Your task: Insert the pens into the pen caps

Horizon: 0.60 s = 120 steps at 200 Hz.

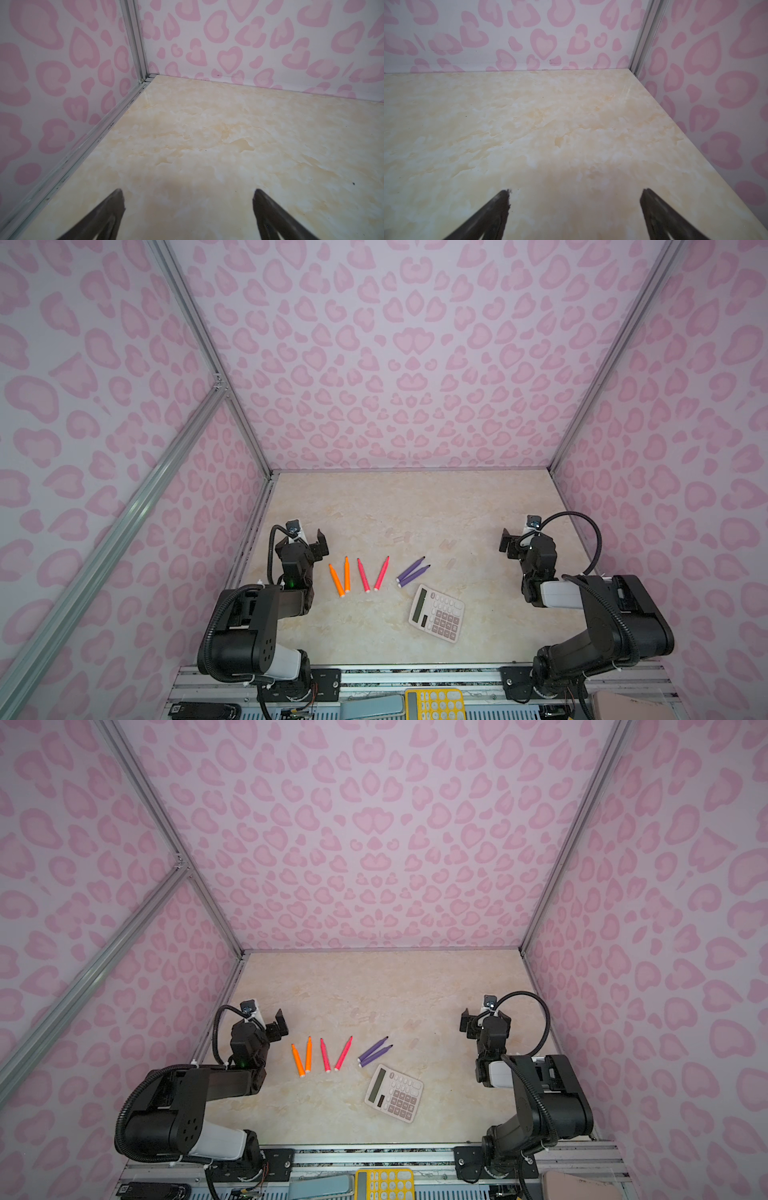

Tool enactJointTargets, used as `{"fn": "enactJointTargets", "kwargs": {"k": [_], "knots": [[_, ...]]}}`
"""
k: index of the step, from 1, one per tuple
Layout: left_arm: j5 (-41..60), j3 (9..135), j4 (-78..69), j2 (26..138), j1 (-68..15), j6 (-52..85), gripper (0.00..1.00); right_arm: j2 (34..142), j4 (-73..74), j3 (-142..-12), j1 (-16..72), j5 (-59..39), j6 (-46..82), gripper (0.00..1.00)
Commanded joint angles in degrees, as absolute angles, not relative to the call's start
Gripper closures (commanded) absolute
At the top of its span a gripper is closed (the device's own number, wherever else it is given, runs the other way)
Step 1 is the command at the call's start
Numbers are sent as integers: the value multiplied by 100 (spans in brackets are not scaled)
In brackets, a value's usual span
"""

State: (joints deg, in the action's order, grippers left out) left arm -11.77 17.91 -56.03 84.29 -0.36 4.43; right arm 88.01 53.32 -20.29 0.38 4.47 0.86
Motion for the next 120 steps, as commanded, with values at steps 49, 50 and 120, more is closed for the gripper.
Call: {"fn": "enactJointTargets", "kwargs": {"k": [49,50,120], "knots": [[-1171,1805,-5782,8403,-26,426,2,8460,5432,-1886,164,919,105,1],[-1192,1804,-5778,8403,-26,433,2,8460,5432,-1886,164,919,105,1],[-1057,2083,-3407,6150,-89,1274,2,6271,2986,-2295,985,2720,1250,1]]}}
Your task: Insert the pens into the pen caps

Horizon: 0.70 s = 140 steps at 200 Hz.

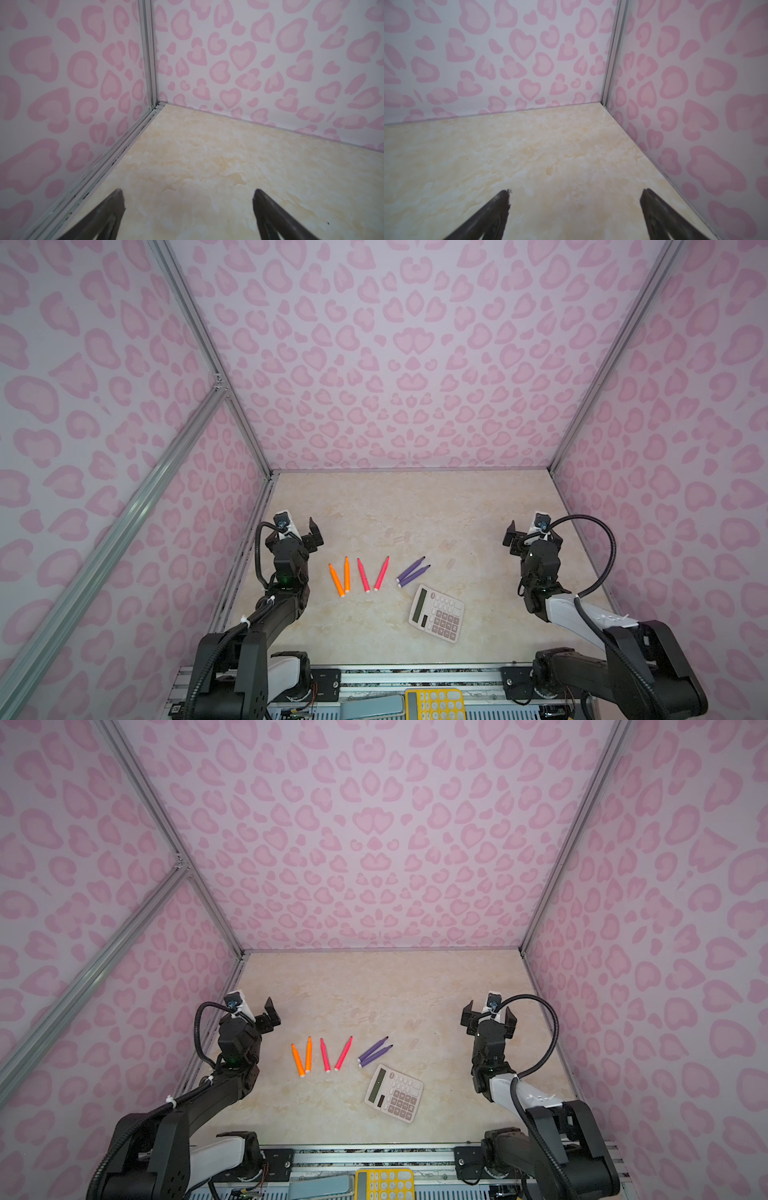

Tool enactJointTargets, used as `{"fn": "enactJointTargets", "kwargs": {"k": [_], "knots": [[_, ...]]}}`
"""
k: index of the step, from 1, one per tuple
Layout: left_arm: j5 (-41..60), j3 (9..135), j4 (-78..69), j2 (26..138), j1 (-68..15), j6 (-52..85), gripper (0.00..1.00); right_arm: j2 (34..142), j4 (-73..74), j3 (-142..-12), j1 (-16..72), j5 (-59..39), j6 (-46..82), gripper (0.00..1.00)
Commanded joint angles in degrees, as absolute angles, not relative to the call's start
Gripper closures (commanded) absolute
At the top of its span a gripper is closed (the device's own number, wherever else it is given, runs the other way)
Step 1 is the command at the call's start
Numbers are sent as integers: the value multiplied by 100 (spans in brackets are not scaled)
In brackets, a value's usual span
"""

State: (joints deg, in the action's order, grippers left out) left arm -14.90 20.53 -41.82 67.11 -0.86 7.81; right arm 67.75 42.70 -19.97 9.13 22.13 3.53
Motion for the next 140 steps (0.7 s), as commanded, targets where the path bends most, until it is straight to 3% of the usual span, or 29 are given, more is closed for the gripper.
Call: {"fn": "enactJointTargets", "kwargs": {"k": [1,22,38,46,74,95,119,140], "knots": [[-1034,2096,-3347,6116,-93,1309,2,6215,2865,-2334,989,2730,1394,1],[-358,2767,-1582,5669,-100,2192,2,5723,2055,-2638,842,2103,2461,1],[906,2634,-2021,5576,-106,2082,2,5411,1606,-2909,570,515,2895,1],[1063,2615,-1982,5539,-112,2257,2,5283,1603,-2972,491,-12,2847,1],[478,2612,-1252,5206,-93,2756,2,4910,1926,-2654,374,-292,3577,1],[1848,1960,-1959,4492,30,2552,2,4934,2606,-2396,264,-1009,3775,1],[83,1642,-1276,3128,28,3311,2,5355,1945,-2662,311,-739,4359,2],[-1751,1674,468,2188,28,4358,2,6000,1524,-3234,568,-907,3958,2]]}}
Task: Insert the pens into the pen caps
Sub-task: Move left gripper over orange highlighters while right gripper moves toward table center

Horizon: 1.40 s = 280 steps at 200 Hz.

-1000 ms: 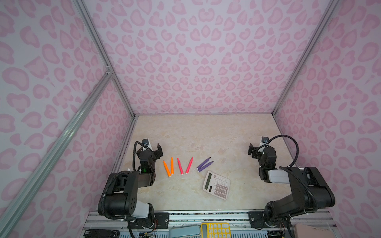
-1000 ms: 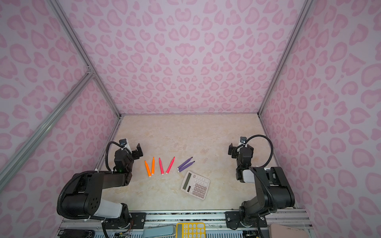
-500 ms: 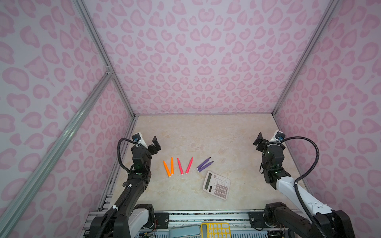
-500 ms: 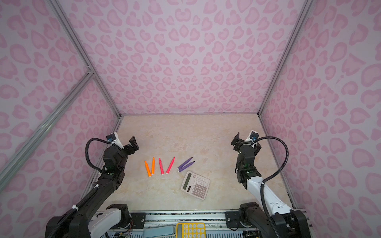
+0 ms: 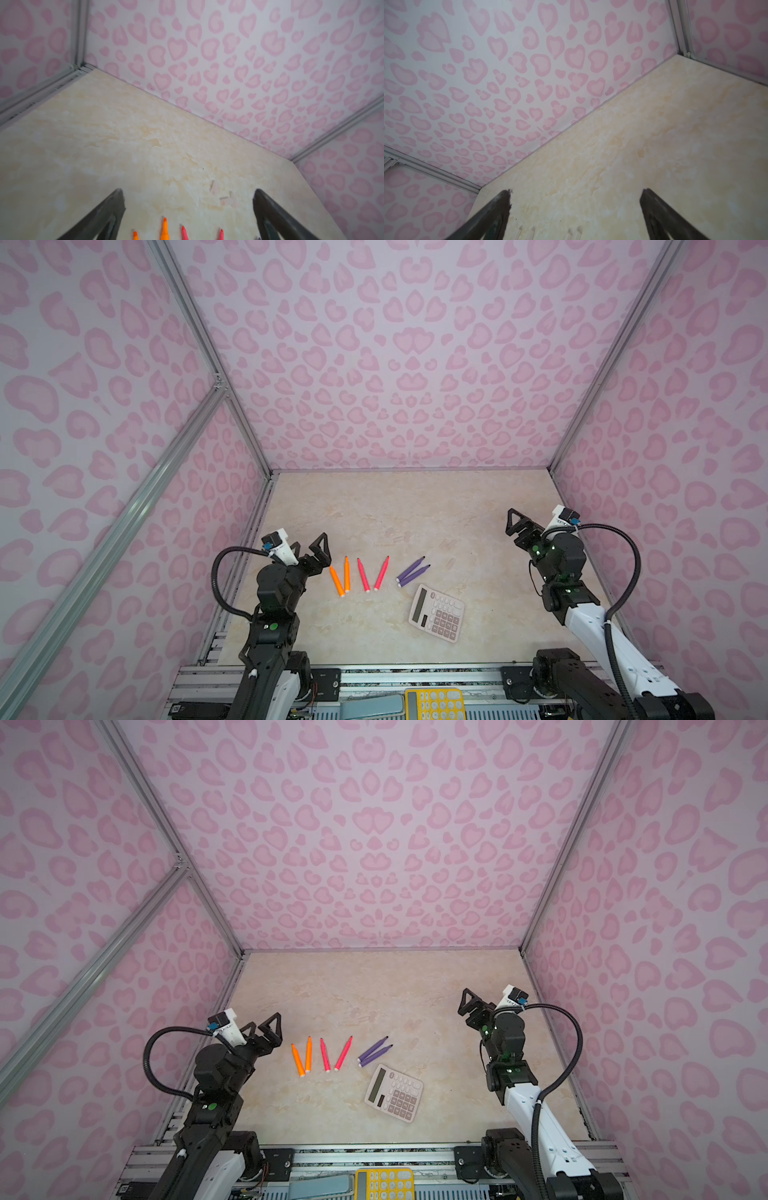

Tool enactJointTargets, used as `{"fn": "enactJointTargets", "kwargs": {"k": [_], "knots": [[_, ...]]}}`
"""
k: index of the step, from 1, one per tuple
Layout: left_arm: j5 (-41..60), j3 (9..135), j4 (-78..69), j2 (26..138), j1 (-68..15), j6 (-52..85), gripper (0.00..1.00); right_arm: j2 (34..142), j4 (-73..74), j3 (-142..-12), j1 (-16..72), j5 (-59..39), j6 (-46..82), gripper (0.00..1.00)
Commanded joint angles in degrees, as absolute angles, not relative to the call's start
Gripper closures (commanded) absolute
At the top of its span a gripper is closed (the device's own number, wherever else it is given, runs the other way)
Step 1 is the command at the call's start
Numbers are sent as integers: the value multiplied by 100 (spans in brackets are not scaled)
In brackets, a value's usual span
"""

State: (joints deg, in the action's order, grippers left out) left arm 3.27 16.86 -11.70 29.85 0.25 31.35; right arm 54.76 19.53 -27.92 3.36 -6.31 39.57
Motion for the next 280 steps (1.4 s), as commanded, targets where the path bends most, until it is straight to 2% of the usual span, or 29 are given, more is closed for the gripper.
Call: {"fn": "enactJointTargets", "kwargs": {"k": [1,22,35,48,74,84,95,116,145,172,194,229,261,280], "knots": [[-1754,1677,498,2153,32,4341,2,6032,1500,-3261,596,-889,3948,2],[-1152,1491,430,1711,35,3993,2,6732,867,-3809,1294,-260,3961,7],[-1013,1577,751,1761,28,4195,2,7188,921,-4078,1705,-332,3819,11],[-900,1681,1050,1972,33,4460,2,7591,714,-4411,2144,33,3782,14],[-1698,2118,2310,2605,27,5702,3,8097,269,-4915,2853,738,3713,18],[-1605,2365,2372,2818,27,5436,2,8198,185,-4997,3025,903,3696,20],[-1399,2588,2301,3102,32,4952,2,8235,125,-5038,3119,990,3725,20],[-1882,2726,3061,3945,43,5645,2,8196,88,-5005,3223,1112,3744,21],[-1391,3268,2846,5595,-87,5013,2,8139,-54,-5061,3305,1190,3711,22],[-2954,4287,4129,6655,-795,5263,2,8038,-252,-5141,3390,1330,3665,21],[-2498,4344,3923,6918,-844,5054,2,7925,-229,-5063,3484,1496,3653,21],[-2479,4704,4046,7133,-1040,4981,2,7802,-452,-5187,3541,1570,3627,21],[-2682,4812,4017,7093,-1720,4794,2,7647,-361,-5094,3558,1782,3561,20],[-3153,5142,4368,7163,-2203,4904,2,7596,-359,-5069,3553,1837,3569,20]]}}
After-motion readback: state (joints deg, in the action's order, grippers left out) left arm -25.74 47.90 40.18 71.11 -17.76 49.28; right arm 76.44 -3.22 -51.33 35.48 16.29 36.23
